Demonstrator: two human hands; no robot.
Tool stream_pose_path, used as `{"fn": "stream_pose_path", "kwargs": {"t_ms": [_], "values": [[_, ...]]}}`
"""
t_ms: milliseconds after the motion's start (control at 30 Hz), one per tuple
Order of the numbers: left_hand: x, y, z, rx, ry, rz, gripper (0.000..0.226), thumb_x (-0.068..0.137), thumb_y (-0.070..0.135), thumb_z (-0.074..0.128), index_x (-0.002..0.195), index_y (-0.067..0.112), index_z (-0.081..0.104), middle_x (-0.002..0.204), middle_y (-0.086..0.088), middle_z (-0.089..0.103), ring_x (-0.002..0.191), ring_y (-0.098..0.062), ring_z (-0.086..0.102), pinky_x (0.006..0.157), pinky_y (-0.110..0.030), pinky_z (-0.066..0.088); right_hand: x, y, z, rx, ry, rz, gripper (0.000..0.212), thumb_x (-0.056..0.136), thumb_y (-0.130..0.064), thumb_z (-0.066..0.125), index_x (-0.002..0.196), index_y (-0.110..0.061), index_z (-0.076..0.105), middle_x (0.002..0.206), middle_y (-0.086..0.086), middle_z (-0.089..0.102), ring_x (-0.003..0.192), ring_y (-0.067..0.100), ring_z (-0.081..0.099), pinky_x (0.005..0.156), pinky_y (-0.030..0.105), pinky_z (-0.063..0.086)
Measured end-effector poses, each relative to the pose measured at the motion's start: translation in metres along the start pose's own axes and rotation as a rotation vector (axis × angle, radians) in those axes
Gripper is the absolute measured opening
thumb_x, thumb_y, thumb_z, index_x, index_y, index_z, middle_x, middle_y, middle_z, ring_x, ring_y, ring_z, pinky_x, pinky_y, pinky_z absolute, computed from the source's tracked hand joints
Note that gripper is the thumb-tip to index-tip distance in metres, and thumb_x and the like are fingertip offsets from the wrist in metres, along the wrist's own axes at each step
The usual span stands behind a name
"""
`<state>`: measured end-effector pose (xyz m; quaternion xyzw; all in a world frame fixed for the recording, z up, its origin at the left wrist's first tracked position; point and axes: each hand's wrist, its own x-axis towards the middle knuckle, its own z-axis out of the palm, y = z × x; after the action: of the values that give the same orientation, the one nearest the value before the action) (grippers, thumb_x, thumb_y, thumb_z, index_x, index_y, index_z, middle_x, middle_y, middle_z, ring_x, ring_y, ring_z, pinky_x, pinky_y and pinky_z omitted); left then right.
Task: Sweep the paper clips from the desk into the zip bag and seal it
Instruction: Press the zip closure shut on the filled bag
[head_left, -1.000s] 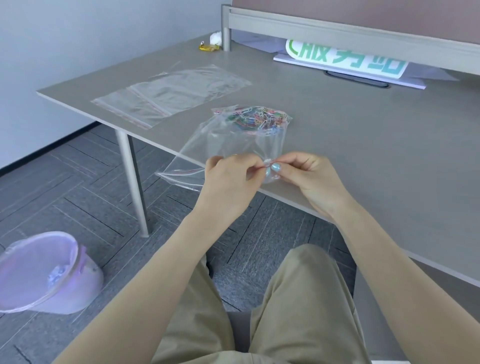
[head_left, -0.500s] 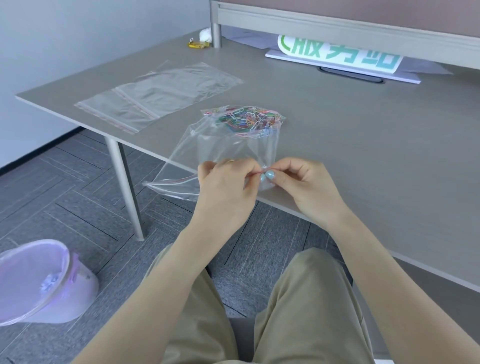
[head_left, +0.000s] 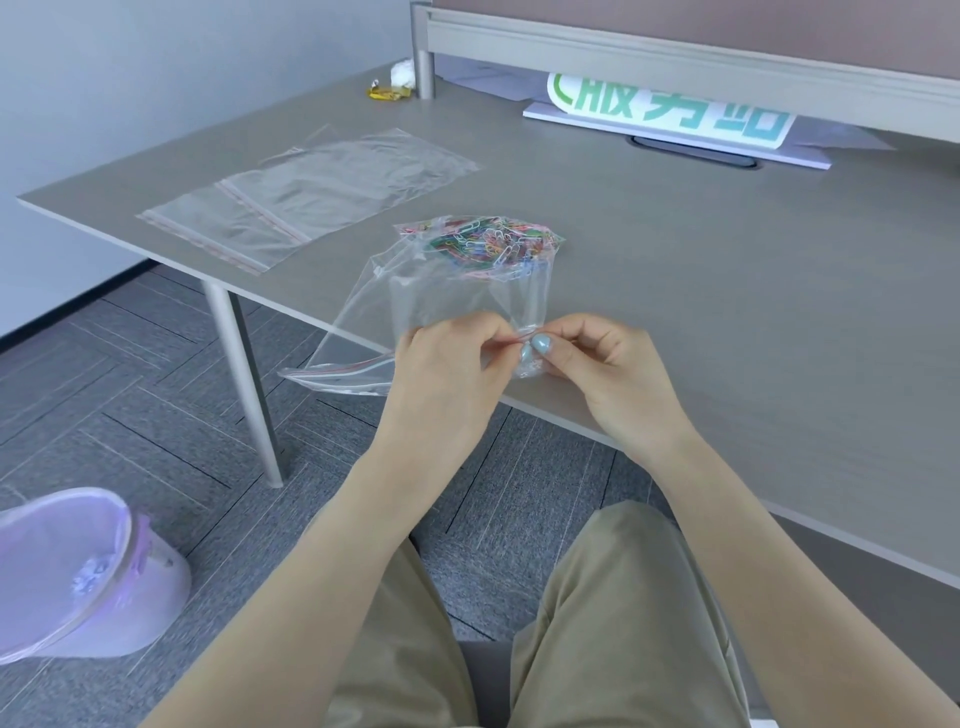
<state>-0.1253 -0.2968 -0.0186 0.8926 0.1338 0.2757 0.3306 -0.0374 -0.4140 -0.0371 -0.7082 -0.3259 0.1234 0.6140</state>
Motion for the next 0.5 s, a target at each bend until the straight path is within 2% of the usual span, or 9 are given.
{"fn": "stream_pose_path", "kwargs": {"t_ms": [67, 100, 300, 400, 500], "values": [[0.0006, 0.0006, -0.0013, -0.043, -0.017, -0.013, 0.006, 0.081, 0.015, 0.063, 0.081, 0.013, 0.068, 0.079, 0.0, 0.072, 0.074, -0.01, 0.062, 0.065, -0.016, 0.04, -0.0003, 0.0, -0.0007, 0.007, 0.005, -0.002, 0.017, 0.085, -0.014, 0.062, 0.076, -0.027, 0.07, 0.075, -0.011, 0.072, 0.078, 0.009, 0.063, 0.087, 0.037, 0.05], [0.001, 0.001, -0.0022, -0.057, -0.015, -0.016, 0.005, 0.081, 0.013, 0.063, 0.08, 0.012, 0.068, 0.078, -0.001, 0.072, 0.074, -0.008, 0.06, 0.063, -0.013, 0.039, -0.0004, -0.0001, -0.001, 0.014, 0.01, -0.006, 0.017, 0.085, -0.014, 0.061, 0.077, -0.026, 0.07, 0.076, -0.01, 0.072, 0.078, 0.01, 0.063, 0.087, 0.037, 0.05], [0.0018, 0.0036, -0.0072, -0.057, 0.029, 0.0, 0.008, 0.079, 0.006, 0.062, 0.074, 0.009, 0.068, 0.069, 0.002, 0.063, 0.074, -0.003, 0.049, 0.06, 0.0, 0.032, -0.0005, -0.0004, -0.0022, 0.025, 0.009, -0.013, 0.015, 0.086, -0.012, 0.06, 0.079, -0.023, 0.067, 0.067, -0.018, 0.067, 0.069, 0.0, 0.057, 0.076, 0.02, 0.046], [0.0018, 0.0039, -0.0065, -0.034, 0.025, 0.008, 0.008, 0.079, 0.006, 0.062, 0.073, 0.008, 0.068, 0.068, 0.001, 0.061, 0.07, -0.005, 0.046, 0.06, -0.004, 0.032, -0.0015, -0.001, -0.0021, 0.035, -0.023, -0.007, 0.014, 0.085, -0.013, 0.061, 0.08, -0.024, 0.068, 0.073, -0.014, 0.068, 0.074, 0.003, 0.058, 0.078, 0.022, 0.045], [0.0004, 0.0042, -0.0035, -0.013, 0.013, 0.008, 0.009, 0.08, 0.007, 0.06, 0.075, 0.006, 0.067, 0.071, -0.007, 0.065, 0.067, -0.016, 0.051, 0.06, -0.02, 0.036, -0.0033, -0.0009, -0.0014, 0.045, -0.058, -0.001, 0.013, 0.085, -0.011, 0.062, 0.081, -0.022, 0.069, 0.082, 0.0, 0.068, 0.08, 0.011, 0.057, 0.083, 0.03, 0.044]]}}
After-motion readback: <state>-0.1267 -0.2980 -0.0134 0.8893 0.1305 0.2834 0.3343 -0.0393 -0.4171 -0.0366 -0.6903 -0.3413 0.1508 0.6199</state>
